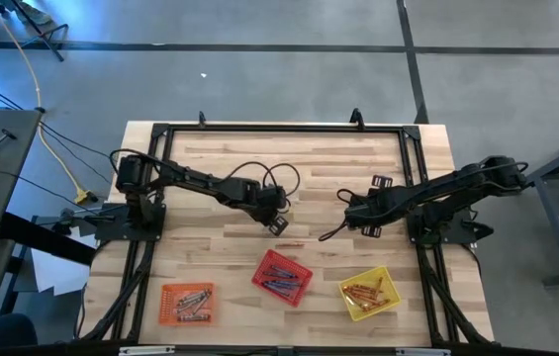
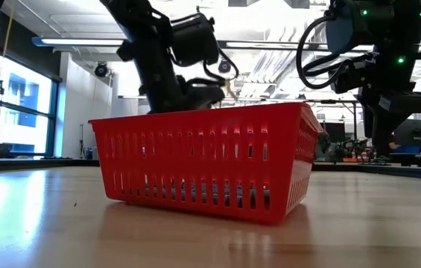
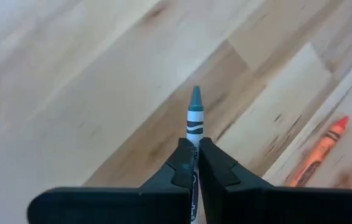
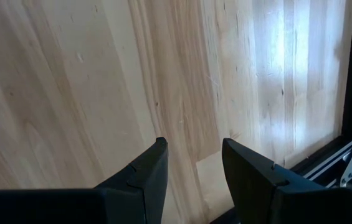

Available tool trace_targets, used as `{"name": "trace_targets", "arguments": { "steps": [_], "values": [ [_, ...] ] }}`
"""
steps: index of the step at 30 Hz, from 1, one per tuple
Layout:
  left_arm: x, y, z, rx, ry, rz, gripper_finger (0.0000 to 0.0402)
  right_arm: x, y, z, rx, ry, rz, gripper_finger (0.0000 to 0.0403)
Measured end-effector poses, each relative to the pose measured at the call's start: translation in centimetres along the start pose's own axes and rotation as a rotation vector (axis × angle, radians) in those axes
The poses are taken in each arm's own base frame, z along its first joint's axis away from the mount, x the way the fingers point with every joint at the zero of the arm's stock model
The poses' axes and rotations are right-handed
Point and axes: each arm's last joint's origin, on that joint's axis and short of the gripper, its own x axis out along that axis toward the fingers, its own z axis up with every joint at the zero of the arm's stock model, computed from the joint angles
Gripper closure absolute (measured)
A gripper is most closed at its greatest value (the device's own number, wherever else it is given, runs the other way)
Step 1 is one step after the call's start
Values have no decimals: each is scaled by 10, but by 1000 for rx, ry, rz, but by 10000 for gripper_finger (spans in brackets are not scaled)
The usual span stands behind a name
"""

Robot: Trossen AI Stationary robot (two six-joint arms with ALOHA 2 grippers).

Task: Sort crayons
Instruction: Put the gray crayon into the orange bin

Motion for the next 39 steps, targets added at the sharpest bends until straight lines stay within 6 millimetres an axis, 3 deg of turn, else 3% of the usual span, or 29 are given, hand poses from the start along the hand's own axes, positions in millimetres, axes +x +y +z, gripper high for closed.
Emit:
{"name": "trace_targets", "arguments": {
  "steps": [10,17,24,28,33,39],
  "values": [
    [-34,-4,10,44,-82,-77,401,0,0,0,36,4,3,258],
    [-100,-24,1,179,-217,-229,401,0,1,1,109,-10,9,258],
    [-175,-47,-46,453,-294,-403,401,0,3,9,159,-84,36,258],
    [-205,-48,-81,622,-234,-478,401,-1,5,15,189,-136,61,258],
    [-230,-42,-119,745,-133,-528,401,-2,7,21,236,-196,91,258],
    [-238,-34,-156,832,-38,-423,401,-3,8,23,335,-209,113,258]
  ]
}}
